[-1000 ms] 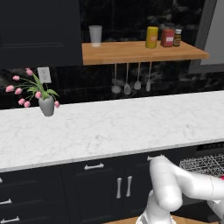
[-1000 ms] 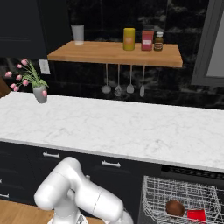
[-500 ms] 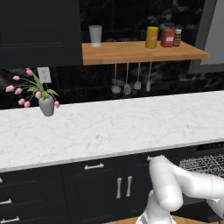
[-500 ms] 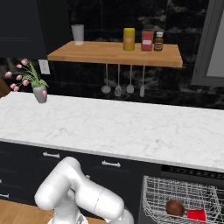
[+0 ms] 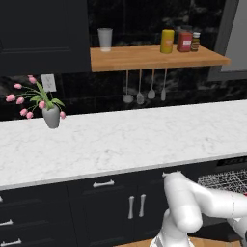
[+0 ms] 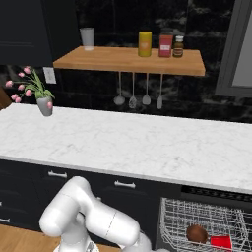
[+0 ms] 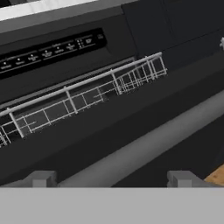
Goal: Pick up the cup and bowl from the counter, place them in the dishwasher, and close the dishwasher door.
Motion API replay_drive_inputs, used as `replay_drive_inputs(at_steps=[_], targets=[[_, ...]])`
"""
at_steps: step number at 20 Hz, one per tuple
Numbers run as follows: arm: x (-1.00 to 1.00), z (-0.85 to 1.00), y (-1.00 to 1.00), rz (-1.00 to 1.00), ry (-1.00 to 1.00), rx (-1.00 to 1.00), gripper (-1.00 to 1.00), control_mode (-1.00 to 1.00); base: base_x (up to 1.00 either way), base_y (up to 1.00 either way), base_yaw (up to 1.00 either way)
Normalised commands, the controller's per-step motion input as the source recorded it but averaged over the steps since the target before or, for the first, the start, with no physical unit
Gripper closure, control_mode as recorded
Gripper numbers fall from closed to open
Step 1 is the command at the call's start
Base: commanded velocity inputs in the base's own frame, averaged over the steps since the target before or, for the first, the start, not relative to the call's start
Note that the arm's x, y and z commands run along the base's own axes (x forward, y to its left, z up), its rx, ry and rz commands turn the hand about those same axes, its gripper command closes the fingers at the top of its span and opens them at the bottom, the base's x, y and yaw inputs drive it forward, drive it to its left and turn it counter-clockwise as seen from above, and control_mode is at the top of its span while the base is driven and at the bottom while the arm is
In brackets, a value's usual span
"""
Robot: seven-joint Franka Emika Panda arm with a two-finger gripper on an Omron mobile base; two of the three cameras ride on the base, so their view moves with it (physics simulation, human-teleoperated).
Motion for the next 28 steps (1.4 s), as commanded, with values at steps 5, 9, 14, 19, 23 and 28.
replay_drive_inputs(at_steps=[5,9,14,19,23,28], targets=[[1.00,-0.35,0.04,0.19,-0.63,0.00,-1.00,-1.00,0.00,0.00,0.00],[1.00,-0.14,0.00,0.18,-0.72,0.00,-1.00,-1.00,0.00,0.00,0.00],[1.00,-0.08,0.00,0.19,-0.64,0.00,-1.00,-1.00,0.00,0.00,0.00],[1.00,0.00,0.00,0.25,-0.34,0.01,-1.00,-1.00,0.00,0.00,0.00],[1.00,0.00,0.00,0.29,0.01,0.00,-1.00,-1.00,0.00,0.00,0.00],[0.92,0.00,0.00,0.33,0.36,0.00,-1.00,-1.00,0.00,0.00,0.00]])
